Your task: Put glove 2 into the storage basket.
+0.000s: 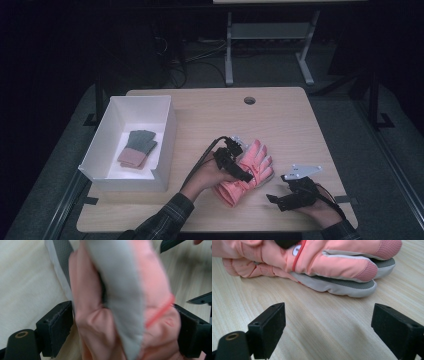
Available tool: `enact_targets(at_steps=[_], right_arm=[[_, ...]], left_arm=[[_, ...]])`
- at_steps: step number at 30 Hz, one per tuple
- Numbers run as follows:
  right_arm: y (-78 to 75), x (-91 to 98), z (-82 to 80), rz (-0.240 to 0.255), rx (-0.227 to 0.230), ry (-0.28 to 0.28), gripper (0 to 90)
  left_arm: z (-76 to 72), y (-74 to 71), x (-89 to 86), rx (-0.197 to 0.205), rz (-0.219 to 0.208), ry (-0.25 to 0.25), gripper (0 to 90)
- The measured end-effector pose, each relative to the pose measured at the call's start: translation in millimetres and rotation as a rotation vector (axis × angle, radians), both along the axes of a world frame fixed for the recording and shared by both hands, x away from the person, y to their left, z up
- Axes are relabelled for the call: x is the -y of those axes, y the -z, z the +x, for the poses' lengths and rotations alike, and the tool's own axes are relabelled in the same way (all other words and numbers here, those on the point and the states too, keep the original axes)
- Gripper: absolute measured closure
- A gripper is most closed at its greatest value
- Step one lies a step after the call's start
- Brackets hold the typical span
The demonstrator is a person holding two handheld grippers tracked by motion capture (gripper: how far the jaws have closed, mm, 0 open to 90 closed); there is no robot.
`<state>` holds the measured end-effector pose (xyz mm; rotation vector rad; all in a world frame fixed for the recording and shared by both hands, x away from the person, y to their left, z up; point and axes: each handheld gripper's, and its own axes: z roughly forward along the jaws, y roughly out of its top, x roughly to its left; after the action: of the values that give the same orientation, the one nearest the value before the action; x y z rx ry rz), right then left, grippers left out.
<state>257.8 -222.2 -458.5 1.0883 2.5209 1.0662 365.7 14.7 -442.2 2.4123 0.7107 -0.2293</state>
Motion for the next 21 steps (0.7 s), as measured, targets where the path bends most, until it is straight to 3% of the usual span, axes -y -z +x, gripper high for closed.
enact_targets(at_steps=[5, 10, 12, 17, 21], right_arm=[[0.2, -1.1, -0.3, -0.003, 0.004, -0.005, 12.0], [0.3, -0.5, -0.1, -0.002, 0.007, -0.005, 12.0], [0.4, -0.2, 0.0, -0.003, 0.006, -0.003, 12.0], [0.6, -0.6, -0.2, -0.002, 0.008, -0.005, 12.0], [1.3, -1.1, -0.3, -0.007, 0.012, -0.012, 12.0]], left_arm=[[1.8, 9.5, 1.6, -0.073, 0.010, -0.011, 12.6], [-1.1, 8.5, 5.1, -0.060, 0.027, 0.010, 15.2], [-0.8, 7.9, 5.1, -0.065, 0.024, 0.024, 20.3], [2.3, 8.3, 2.7, -0.132, -0.002, 0.039, 36.5], [3.5, 6.5, 1.2, -0.143, -0.010, 0.053, 52.4]])
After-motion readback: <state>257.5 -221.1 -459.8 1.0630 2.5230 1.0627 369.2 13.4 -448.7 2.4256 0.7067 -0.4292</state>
